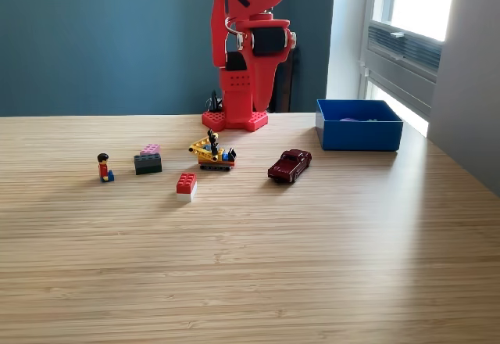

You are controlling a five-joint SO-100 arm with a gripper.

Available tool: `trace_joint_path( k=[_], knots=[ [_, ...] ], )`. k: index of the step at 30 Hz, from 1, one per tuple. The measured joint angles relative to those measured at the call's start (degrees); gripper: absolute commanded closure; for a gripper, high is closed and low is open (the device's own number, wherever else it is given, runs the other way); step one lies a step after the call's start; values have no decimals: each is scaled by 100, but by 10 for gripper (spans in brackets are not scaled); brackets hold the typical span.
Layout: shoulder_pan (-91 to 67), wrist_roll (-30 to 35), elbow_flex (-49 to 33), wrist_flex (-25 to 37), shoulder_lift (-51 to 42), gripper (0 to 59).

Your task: Grasp a lego block and put it in the bin.

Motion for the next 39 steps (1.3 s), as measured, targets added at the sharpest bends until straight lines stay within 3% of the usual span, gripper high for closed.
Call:
trace_joint_path(
  k=[16,31,33,35,39],
  knots=[
    [800,-176,519,-835,0,585],
    [3454,589,782,-1424,0,579],
    [3771,668,817,-1485,0,504],
    [4025,703,932,-1556,0,390],
    [4342,729,1143,-1758,0,351]
  ],
)
